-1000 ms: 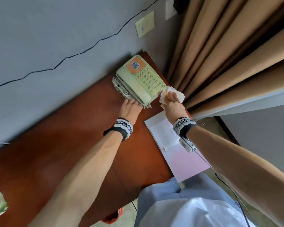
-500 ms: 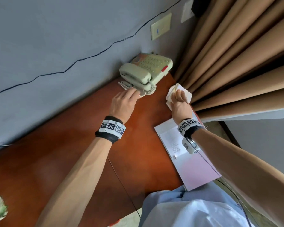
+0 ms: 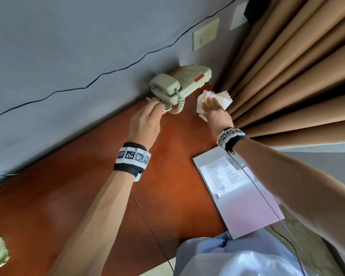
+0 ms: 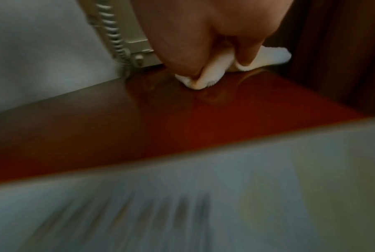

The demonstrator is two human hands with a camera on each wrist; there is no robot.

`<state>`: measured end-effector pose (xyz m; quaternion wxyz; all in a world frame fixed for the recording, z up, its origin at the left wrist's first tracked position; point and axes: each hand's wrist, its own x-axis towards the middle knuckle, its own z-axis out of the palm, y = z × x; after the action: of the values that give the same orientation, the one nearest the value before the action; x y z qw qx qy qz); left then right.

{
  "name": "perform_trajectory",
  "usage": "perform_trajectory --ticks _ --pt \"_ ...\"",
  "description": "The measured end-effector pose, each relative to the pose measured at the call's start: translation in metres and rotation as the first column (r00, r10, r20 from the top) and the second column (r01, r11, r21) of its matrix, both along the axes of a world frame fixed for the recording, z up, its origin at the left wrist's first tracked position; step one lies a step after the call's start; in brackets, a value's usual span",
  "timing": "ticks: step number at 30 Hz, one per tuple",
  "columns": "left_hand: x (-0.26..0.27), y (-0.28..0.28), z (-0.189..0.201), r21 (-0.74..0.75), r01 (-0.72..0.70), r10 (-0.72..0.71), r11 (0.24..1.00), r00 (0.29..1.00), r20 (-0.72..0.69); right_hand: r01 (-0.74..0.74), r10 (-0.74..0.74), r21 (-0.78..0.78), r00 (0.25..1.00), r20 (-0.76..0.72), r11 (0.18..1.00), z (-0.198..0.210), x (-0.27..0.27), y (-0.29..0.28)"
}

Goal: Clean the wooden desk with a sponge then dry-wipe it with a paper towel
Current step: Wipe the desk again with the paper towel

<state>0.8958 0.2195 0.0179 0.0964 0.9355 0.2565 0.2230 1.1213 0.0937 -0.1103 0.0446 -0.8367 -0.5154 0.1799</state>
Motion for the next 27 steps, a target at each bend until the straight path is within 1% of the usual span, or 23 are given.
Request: perform_trajectory --ticks 1,3,5,6,8,10,12,13,14,15,16,18,20,22,23,25,27 --pt "-0.001 0.000 0.000 -0.012 -0.018 0.019 1.000 1.000 0.002 0.030 -0.031 0.021 0.999 0.019 0.999 0.002 0.010 0.015" --pt "-0.002 0.002 0.000 -0.035 -0.052 0.052 0.998 0.999 0.009 0.079 -0.079 -0.003 0.995 0.060 0.997 -0.003 0.018 0.044" --pt "-0.001 0.005 -0.001 -0.050 -0.060 0.061 0.997 0.998 0.015 0.118 -0.114 -0.087 0.992 0.044 0.989 0.001 0.003 0.069" --pt "0.000 0.006 0.000 -0.053 -0.056 0.057 0.997 0.998 0.015 0.107 -0.107 -0.116 0.994 0.009 0.988 0.007 -0.011 0.078" --pt "0.003 0.007 0.002 -0.048 -0.051 0.051 0.998 0.999 -0.005 0.010 -0.019 -0.155 0.998 -0.054 0.988 0.020 -0.051 0.085" --pt "0.007 0.009 0.006 -0.038 -0.064 0.063 0.997 0.997 -0.042 -0.104 0.085 -0.152 0.988 -0.127 0.983 0.025 -0.097 0.079" --pt "0.007 0.011 0.008 -0.021 -0.063 0.062 0.998 0.997 -0.052 -0.253 0.225 -0.089 0.943 -0.243 0.963 0.017 -0.137 0.065" --pt "0.007 0.012 0.009 -0.010 -0.048 0.048 0.999 0.998 -0.049 -0.330 0.308 -0.034 0.909 -0.280 0.943 0.012 -0.147 0.059" --pt "0.007 0.013 0.009 0.002 -0.033 0.033 0.999 0.998 -0.051 -0.395 0.386 0.025 0.877 -0.285 0.918 0.008 -0.148 0.054" --pt "0.005 0.014 0.010 0.010 -0.023 0.023 1.000 0.998 -0.057 -0.444 0.442 0.062 0.849 -0.289 0.894 0.002 -0.140 0.048" --pt "0.003 0.014 0.010 0.015 -0.018 0.019 1.000 0.998 -0.062 -0.469 0.464 0.048 0.847 -0.260 0.882 -0.004 -0.127 0.044" --pt "-0.007 0.014 0.010 0.018 -0.018 0.019 1.000 0.997 -0.074 -0.422 0.417 0.016 0.888 -0.191 0.906 -0.011 -0.089 0.034" --pt "-0.023 0.014 0.010 0.021 -0.005 0.006 1.000 0.997 -0.076 -0.323 0.319 -0.017 0.943 -0.098 0.946 -0.012 -0.044 0.027" --pt "-0.043 0.014 0.010 0.027 0.001 0.002 1.000 0.996 -0.087 -0.268 0.267 -0.061 0.963 -0.032 0.961 -0.021 -0.006 0.027" --pt "-0.054 0.013 0.010 0.032 0.000 0.003 0.999 0.995 -0.100 -0.250 0.250 -0.078 0.968 -0.004 0.965 -0.021 0.008 0.034" --pt "-0.079 0.009 0.010 0.045 -0.003 0.009 0.999 0.991 -0.135 -0.193 0.200 -0.088 0.978 0.067 0.977 -0.011 0.018 0.057" --pt "-0.105 0.003 0.010 0.050 -0.009 0.018 0.999 0.986 -0.167 -0.147 0.153 -0.053 0.979 0.132 0.988 -0.002 0.020 0.086"
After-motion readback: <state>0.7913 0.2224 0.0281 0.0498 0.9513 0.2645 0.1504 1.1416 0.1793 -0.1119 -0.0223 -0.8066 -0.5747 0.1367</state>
